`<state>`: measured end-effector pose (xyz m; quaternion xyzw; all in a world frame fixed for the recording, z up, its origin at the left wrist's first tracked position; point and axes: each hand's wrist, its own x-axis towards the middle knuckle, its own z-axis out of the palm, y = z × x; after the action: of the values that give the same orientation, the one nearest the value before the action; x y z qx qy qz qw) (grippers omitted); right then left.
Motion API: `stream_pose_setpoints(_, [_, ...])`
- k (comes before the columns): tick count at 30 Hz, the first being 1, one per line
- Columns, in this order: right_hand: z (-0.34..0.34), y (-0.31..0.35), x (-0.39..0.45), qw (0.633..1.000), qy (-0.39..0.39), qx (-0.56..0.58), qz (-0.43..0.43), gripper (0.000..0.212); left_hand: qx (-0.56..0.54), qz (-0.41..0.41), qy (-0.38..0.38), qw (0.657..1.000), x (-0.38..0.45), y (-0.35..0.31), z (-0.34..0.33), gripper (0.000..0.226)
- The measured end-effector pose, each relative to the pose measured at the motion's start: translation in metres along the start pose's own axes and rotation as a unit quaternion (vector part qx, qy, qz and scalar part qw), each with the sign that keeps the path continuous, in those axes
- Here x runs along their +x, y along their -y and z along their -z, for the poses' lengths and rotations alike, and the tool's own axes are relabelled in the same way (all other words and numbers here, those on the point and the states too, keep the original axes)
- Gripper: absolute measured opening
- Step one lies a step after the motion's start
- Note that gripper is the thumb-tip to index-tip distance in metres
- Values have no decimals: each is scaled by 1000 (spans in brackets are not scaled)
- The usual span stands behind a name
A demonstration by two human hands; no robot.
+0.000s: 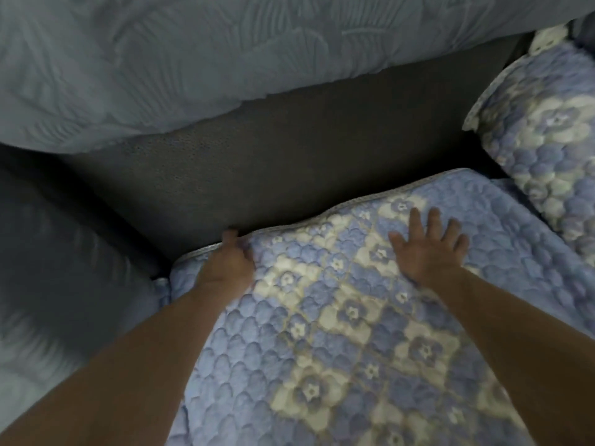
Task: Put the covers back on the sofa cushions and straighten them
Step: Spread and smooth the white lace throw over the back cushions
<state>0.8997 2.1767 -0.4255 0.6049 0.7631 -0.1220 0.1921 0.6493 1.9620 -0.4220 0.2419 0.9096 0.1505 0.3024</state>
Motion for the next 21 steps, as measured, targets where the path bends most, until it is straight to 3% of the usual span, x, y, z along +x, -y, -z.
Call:
stream_pose_setpoints(1, [1,2,1,1000,2,-2,-2,74,59,26,-22,998,1,7,12,43])
stream_pose_setpoints(4, [-2,9,-1,1000,-10,-6,-16,72,152,89,-23,984,0,32,29,57])
stream_pose_setpoints(9, [12,11,6,998,-52,20,-22,80,148,0,-129,980,-16,40,4,35])
stream_pose_setpoints(13, [29,-7,11,976,-117,116,-143,83,189,-17,-163,968,-8,52,-4,23])
stream_pose_setpoints(15, [32,-15,13,970,-97,145,-169,92,227,-7,-120,967,-8,51,-13,37])
stream_pose_setpoints(17, [34,-13,26,975,-85,149,-142,93,253,-40,-122,959,-4,50,-20,58])
stream_pose_setpoints(21, [54,1,55,968,-97,207,-104,65,231,-53,-144,961,0,42,-21,77])
